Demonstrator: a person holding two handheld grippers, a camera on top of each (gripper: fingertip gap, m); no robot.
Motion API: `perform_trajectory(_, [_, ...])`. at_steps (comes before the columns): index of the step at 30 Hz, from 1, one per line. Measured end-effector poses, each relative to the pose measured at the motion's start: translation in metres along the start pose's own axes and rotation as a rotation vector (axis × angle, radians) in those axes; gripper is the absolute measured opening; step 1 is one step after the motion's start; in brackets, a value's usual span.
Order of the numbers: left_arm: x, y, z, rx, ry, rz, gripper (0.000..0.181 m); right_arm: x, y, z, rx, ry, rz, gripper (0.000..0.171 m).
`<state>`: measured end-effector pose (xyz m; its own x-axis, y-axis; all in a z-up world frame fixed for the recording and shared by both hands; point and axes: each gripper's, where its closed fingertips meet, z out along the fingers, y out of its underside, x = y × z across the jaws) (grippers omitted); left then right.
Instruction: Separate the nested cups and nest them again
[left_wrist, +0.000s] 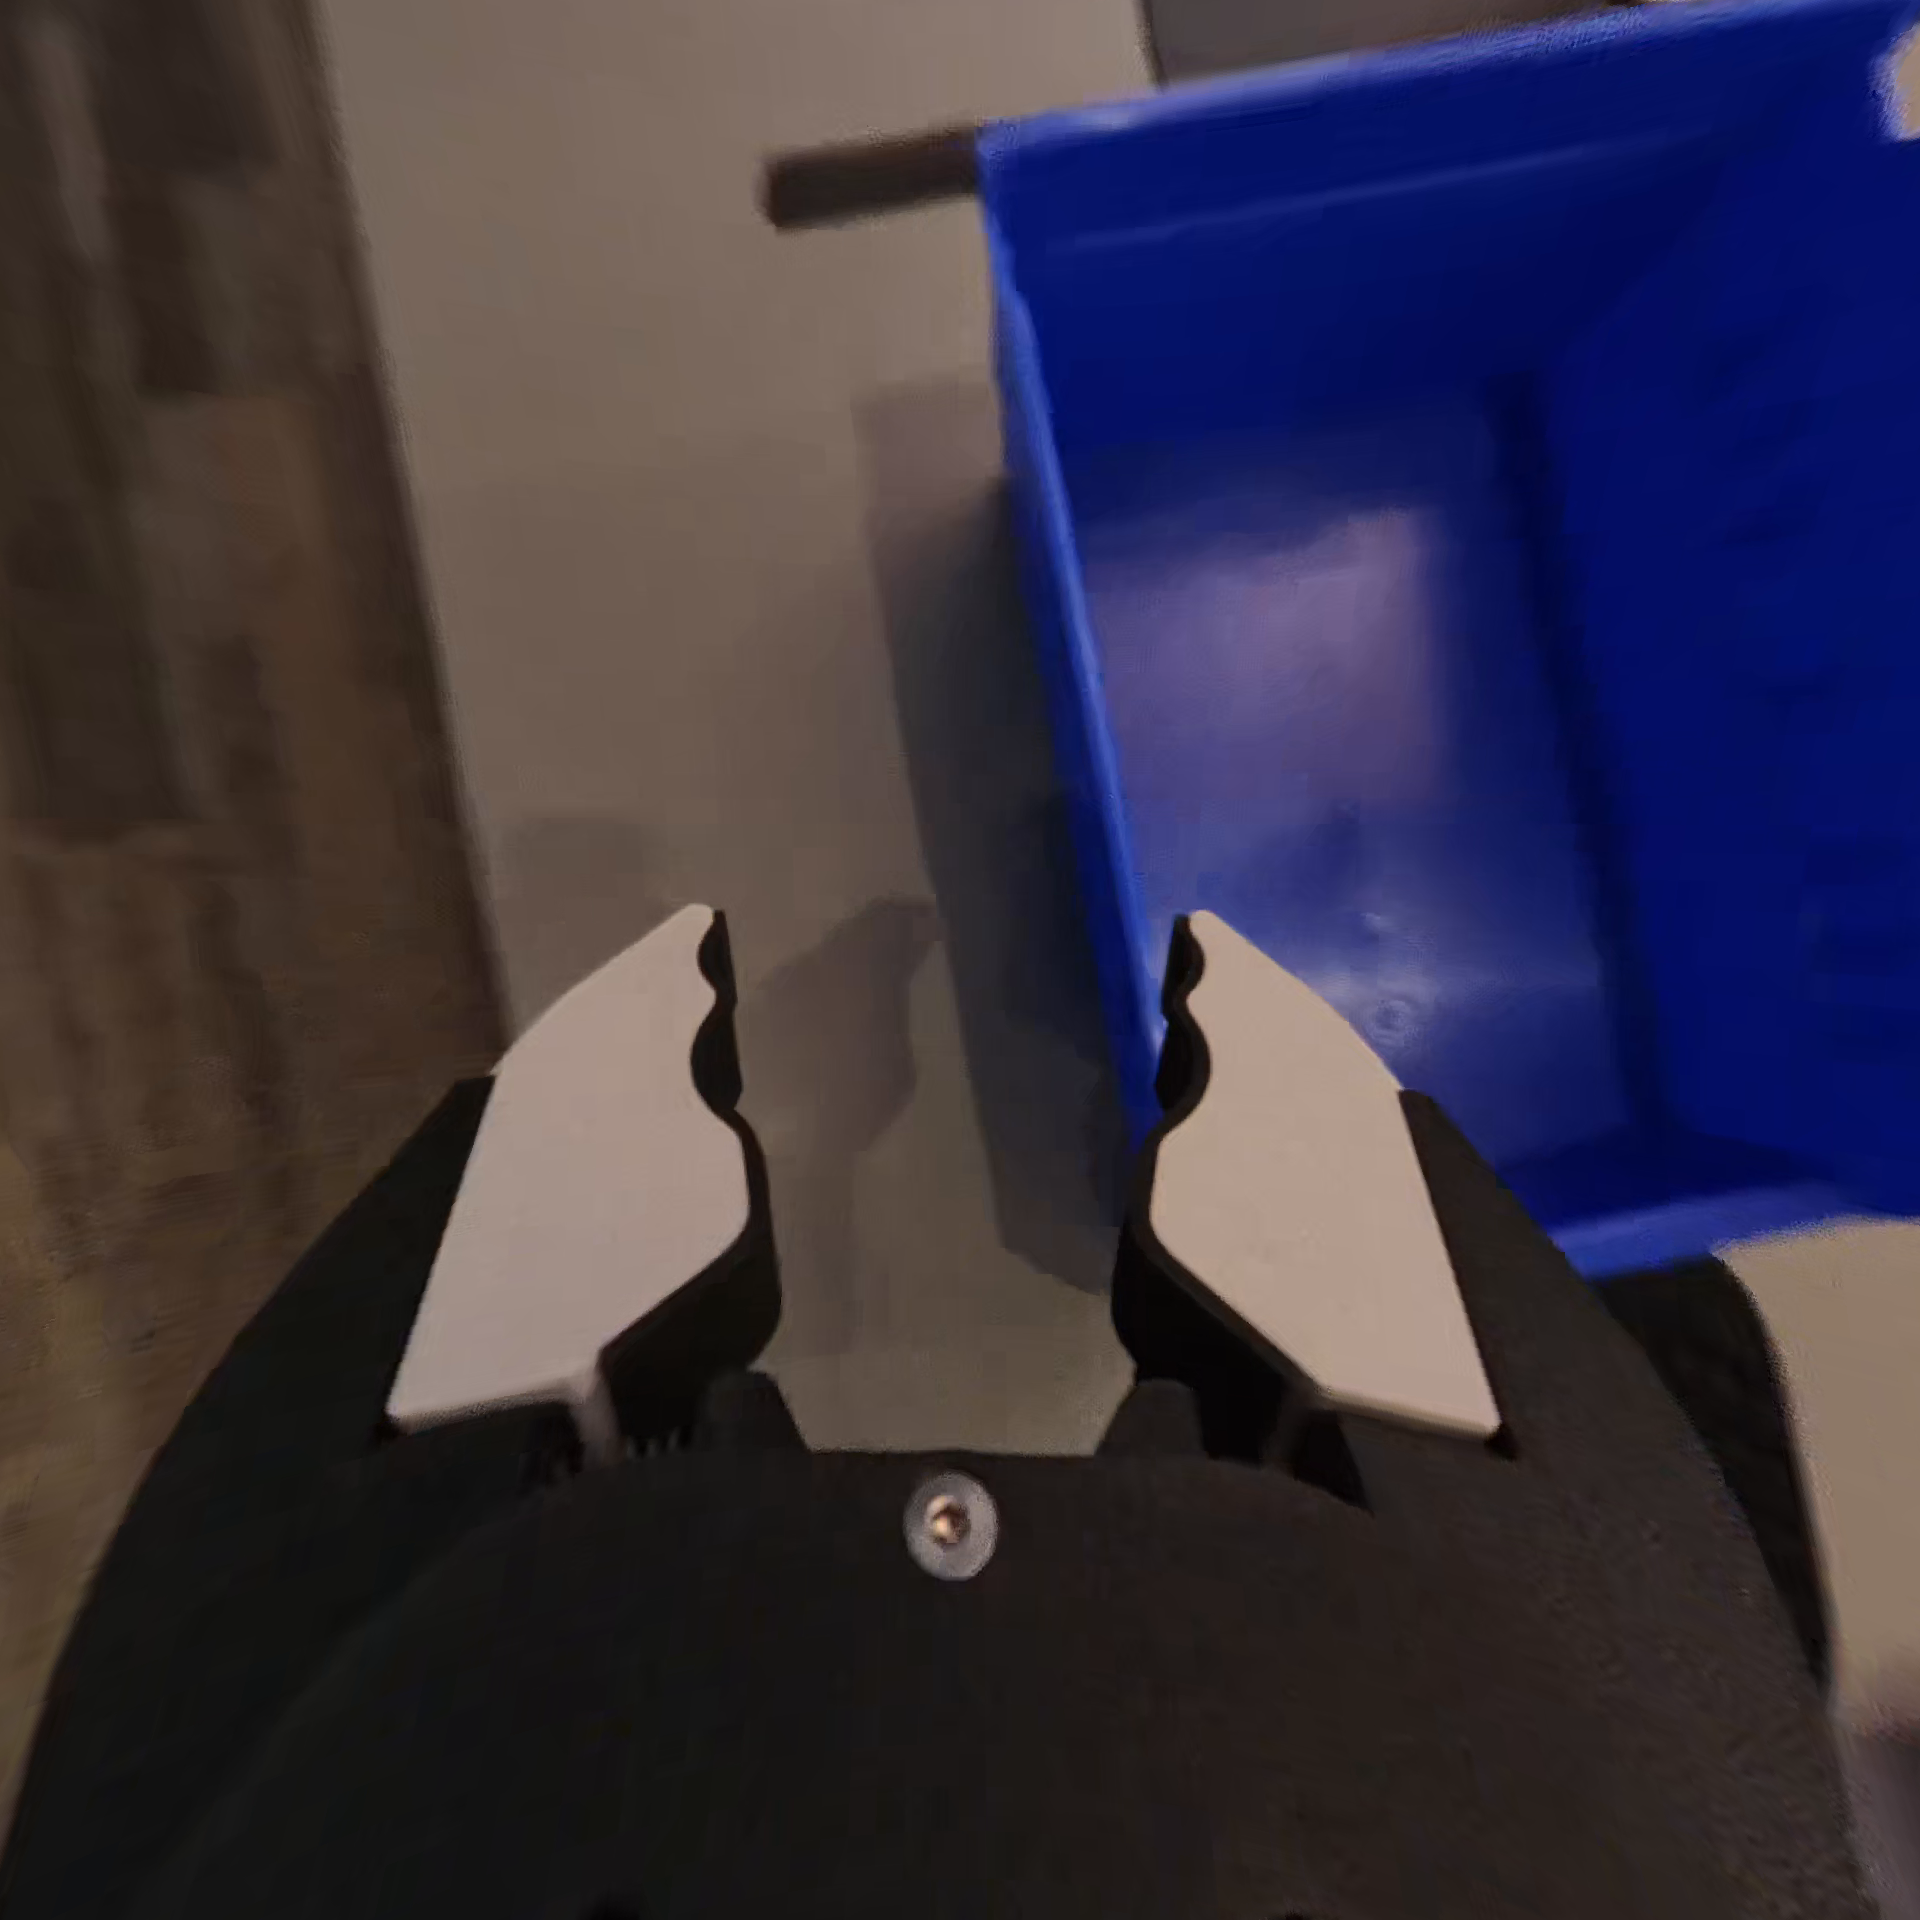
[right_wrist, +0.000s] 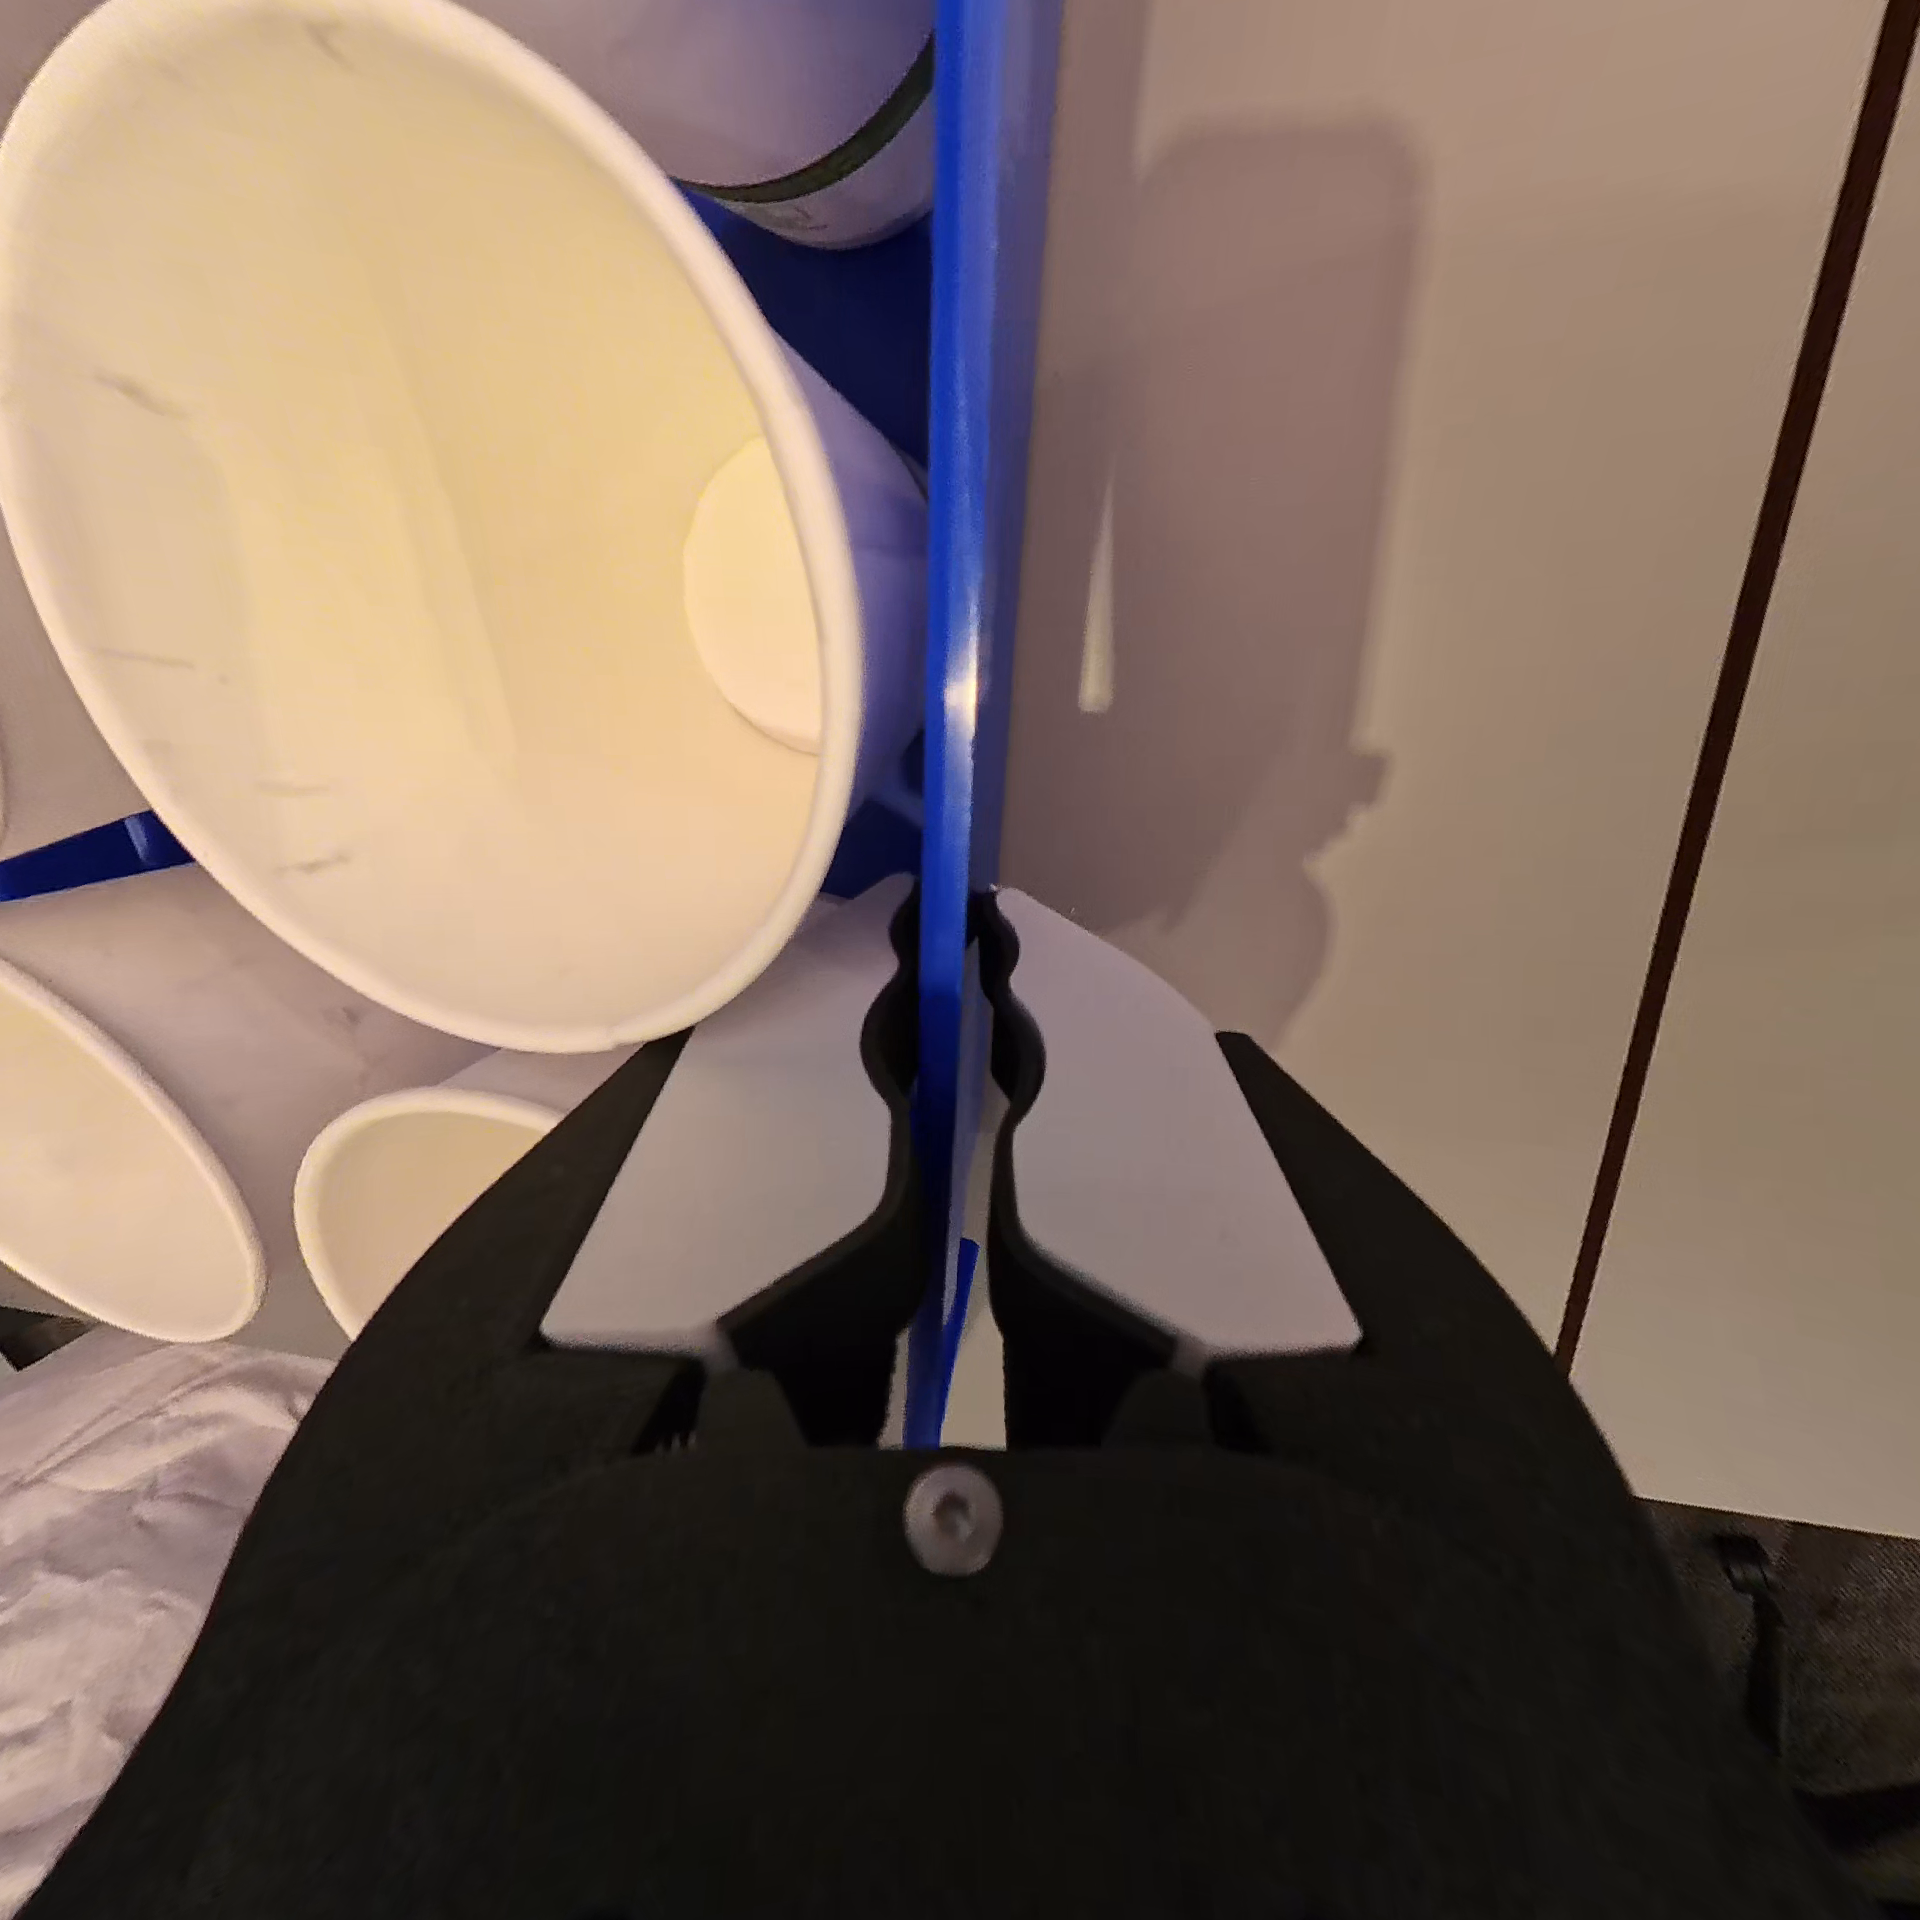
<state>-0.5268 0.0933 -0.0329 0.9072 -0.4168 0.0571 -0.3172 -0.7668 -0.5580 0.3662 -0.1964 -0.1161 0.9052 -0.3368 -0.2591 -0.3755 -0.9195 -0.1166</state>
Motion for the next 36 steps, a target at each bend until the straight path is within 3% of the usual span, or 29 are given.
perform_trajectory(7, [0.053, 0.040, 0.037, -0.083, 0.253, -0.043, 0.078, -0.001, 0.002, 0.000, -0.021, 0.001, -0.001, 0.008])
perform_trajectory(11, [0.060, 0.048, 0.061, -0.190, 0.137, 0.070, 0.054, -0.003, 0.003, 0.000, -0.027, 0.015, -0.014, 0.007])
perform_trajectory(14, [0.058, 0.048, 0.068, -0.255, -0.017, 0.194, 0.018, -0.009, 0.006, 0.002, -0.040, 0.011, -0.043, 0.008])
perform_trajectory(17, [0.092, 0.040, 0.075, -0.259, 0.086, 0.157, 0.019, -0.019, 0.006, 0.004, -0.047, 0.001, -0.080, 0.008])
perform_trajectory(22, [0.138, 0.030, 0.087, -0.257, 0.082, 0.182, 0.014, -0.029, 0.003, 0.007, -0.048, 0.017, -0.102, 0.008])
perform_trajectory(36, [0.312, 0.032, 0.120, -0.212, 0.239, 0.145, 0.037, -0.074, -0.009, 0.021, -0.047, 0.012, -0.182, 0.008])
